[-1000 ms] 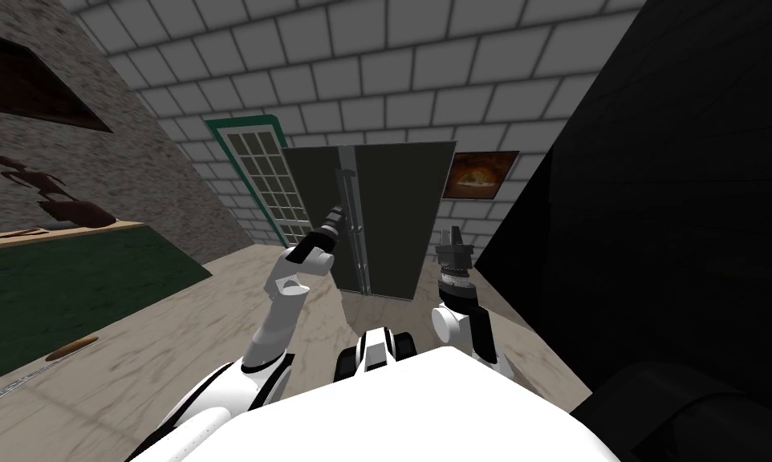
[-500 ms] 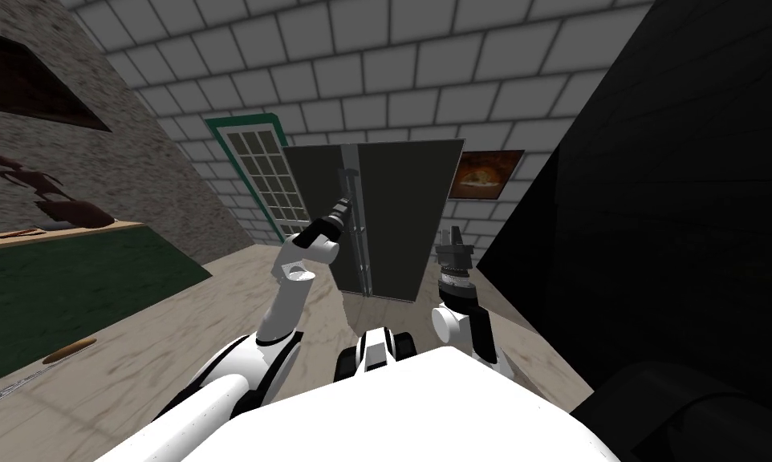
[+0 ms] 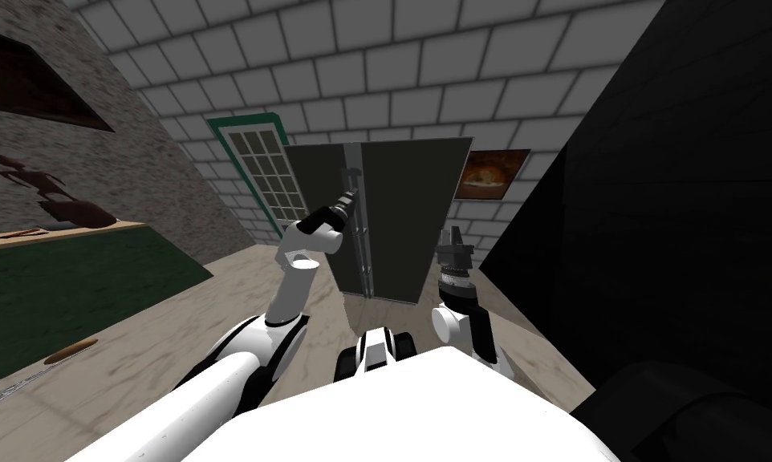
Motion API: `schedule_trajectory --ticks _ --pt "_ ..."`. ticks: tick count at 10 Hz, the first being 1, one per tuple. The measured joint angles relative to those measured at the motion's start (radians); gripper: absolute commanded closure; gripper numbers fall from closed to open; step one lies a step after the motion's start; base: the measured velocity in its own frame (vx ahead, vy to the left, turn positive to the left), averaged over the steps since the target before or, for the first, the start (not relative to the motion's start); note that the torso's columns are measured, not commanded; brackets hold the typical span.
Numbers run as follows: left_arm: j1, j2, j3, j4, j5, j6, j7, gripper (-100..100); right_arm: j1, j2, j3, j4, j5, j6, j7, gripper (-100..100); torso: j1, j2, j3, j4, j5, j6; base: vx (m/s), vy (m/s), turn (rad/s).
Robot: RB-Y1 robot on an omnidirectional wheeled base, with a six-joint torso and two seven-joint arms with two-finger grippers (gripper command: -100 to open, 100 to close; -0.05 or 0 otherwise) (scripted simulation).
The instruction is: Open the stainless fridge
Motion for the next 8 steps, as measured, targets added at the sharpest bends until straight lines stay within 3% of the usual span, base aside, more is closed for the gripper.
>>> schedule_trajectory --ticks 6,8 --pt "-0.164 -0.015 -0.009 0.048 -0.004 0.177 -0.013 -100 0.000 0.000 0.000 0.000 0.000 0.000 0.000 0 0.000 0.000 0.000 0.000 0.000 0.000 0.051 0.033 0.030" --pt "-0.197 -0.017 -0.010 0.052 -0.006 0.226 -0.016 -100 0.000 0.000 0.000 0.000 0.000 0.000 0.000 0 -0.001 0.001 0.000 0.000 0.000 0.000 0.025 0.011 0.028"
